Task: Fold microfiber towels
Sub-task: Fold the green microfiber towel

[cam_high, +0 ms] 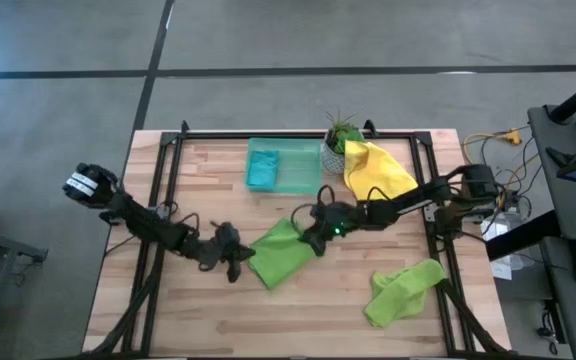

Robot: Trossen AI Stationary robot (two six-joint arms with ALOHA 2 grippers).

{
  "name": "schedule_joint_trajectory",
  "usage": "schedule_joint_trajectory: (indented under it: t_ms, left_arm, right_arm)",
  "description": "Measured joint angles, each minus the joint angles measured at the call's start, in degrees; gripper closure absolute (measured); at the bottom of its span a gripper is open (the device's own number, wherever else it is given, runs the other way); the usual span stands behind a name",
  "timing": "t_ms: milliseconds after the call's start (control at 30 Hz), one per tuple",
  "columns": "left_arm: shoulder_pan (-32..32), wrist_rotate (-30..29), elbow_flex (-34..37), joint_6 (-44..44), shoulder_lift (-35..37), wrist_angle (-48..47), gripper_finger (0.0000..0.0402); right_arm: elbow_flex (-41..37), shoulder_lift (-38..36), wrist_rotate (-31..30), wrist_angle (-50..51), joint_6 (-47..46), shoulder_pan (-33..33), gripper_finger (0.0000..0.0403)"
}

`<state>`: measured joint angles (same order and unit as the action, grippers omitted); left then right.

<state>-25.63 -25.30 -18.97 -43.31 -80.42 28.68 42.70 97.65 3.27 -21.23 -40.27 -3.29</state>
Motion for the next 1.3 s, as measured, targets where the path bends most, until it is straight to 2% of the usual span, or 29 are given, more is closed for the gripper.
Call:
schedule_joint_trajectory:
  t_ms: [133, 300, 400, 500, 700, 900, 1067, 1167, 1300]
  left_arm:
    - [8.7, 4.3, -2.0, 7.6, -0.2, 0.2, 0.0401]
    - [19.6, 18.8, -3.6, 10.4, -5.1, 0.0, 0.0401]
    - [22.0, 25.6, -4.2, 11.1, -8.6, -0.2, 0.0401]
    - [22.3, 28.8, -4.5, 11.0, -10.3, 0.3, 0.0401]
    - [21.1, 29.7, -4.5, 10.7, -5.5, -1.8, 0.0401]
    - [21.0, 29.8, -4.5, 10.6, 1.1, -11.4, 0.0401]
    - [21.0, 29.8, -4.2, 9.2, 2.6, -15.9, 0.04]
    - [21.0, 29.8, -4.3, 9.1, 2.1, -15.6, 0.0383]
    - [21.0, 31.2, -4.5, 9.1, 0.8, -15.6, 0.0339]
  right_arm:
    - [-0.1, 0.9, -0.2, 3.3, -0.7, -2.7, 0.0312]
    - [-0.1, 3.4, -0.8, 4.8, -5.5, -3.4, 0.0361]
    - [-0.1, 4.7, -0.7, 6.0, -7.1, -3.3, 0.0373]
    - [0.1, 4.9, -0.3, 8.0, -7.5, -3.3, 0.0375]
    - [0.1, 3.1, -0.3, 8.6, -7.5, -3.3, 0.0376]
    - [0.6, 2.3, -0.3, 8.6, -7.3, -3.3, 0.0376]
    - [1.5, 2.3, -0.3, 8.6, -6.5, -3.3, 0.0376]
    - [2.1, 2.3, -0.3, 8.5, -6.2, -3.3, 0.0376]
    - [2.4, 2.3, -0.3, 8.6, -6.2, -3.3, 0.0376]
